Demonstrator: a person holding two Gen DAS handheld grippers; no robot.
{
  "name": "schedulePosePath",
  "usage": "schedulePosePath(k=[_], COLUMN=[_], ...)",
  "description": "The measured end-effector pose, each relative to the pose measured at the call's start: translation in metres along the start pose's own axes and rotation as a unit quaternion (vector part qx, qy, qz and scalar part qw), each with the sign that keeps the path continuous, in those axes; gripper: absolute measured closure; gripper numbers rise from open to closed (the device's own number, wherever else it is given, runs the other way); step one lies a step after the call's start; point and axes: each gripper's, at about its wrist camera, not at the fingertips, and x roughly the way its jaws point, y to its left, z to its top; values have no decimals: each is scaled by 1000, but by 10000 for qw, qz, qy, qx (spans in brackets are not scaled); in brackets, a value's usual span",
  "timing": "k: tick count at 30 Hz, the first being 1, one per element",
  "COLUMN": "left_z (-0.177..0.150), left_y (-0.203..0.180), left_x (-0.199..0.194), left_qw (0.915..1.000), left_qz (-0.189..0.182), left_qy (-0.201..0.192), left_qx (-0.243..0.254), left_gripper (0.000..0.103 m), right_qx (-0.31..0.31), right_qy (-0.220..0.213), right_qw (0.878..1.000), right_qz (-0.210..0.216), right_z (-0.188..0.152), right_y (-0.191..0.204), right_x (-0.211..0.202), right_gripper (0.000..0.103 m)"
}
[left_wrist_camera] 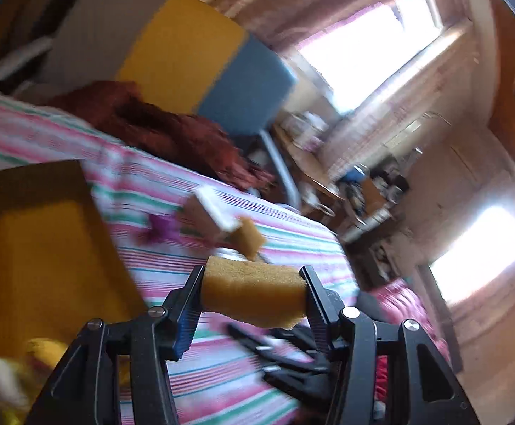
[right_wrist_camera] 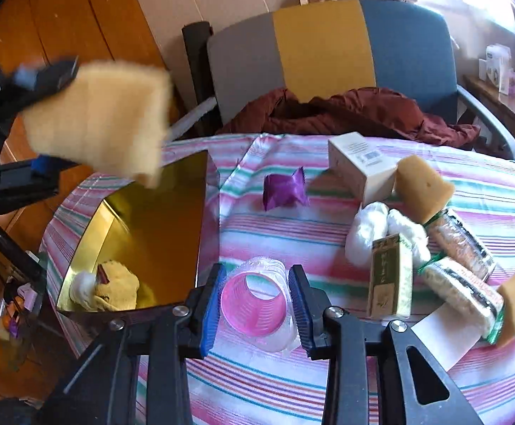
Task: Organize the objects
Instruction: 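Carry both items over the tray and drop the pink curler from the right gripper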
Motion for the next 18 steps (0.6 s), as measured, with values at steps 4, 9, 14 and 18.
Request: schedulePosePath(k=[4,9,14,18], left_z=[-3,-22,-50,-72], left_y=[55,111,144,153], left_x=[-45,-91,-96,-89], left_qw=[9958,9822,9722,9692], left_qz=[770,1694,2278,2460], left_qy=[-400,-707,-508,-132], left_qx=[-285,-389,-202,30], left_gripper=[49,49,48,42], right_qx=[-76,-206,-423,-434], right_qy=[28,35,353,772], right_qw=[10000,9994,9970,9942], right_qz=[41,265,551,610], right_z=[6,26,46,69], right_y=[13,45,83,103], right_x=[6,15,48,96], right_gripper=[66,66,66,66])
